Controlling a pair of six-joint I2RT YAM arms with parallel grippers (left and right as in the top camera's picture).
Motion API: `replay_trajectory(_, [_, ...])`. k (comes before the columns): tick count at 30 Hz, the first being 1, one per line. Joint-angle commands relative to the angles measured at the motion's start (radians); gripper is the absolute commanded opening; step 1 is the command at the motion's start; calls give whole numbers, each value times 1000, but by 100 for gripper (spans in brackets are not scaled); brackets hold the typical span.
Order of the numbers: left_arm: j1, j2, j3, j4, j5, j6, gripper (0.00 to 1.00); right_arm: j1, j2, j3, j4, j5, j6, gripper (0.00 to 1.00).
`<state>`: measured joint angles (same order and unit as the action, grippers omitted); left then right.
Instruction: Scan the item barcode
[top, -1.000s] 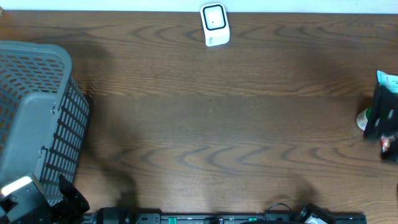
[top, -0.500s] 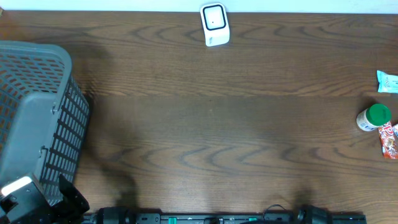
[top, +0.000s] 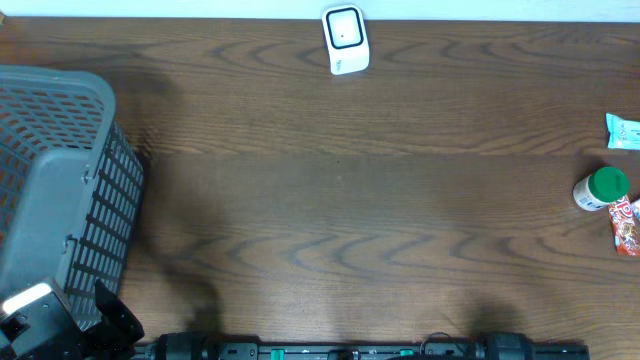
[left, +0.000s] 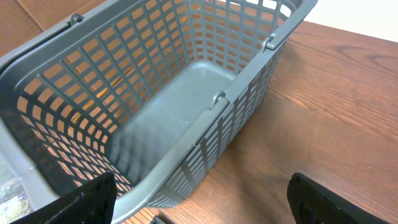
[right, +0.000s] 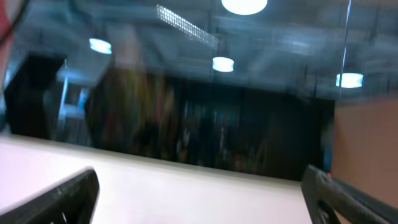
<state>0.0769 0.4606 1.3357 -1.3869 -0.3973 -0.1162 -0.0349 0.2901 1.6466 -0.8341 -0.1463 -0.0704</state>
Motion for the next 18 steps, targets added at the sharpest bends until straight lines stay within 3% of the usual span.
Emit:
replay_trajectory(1, [3, -7, 3, -1, -3, -2, 88, 19, -60, -145, 150, -70, -69, 99])
replay_trajectory(7, [3, -7, 3, -1, -3, -2, 88, 20, -201, -481, 523, -219, -69, 99])
replay_trajectory(18, [3, -7, 3, -1, -3, -2, 88, 16, -283, -922, 849, -224, -50, 99])
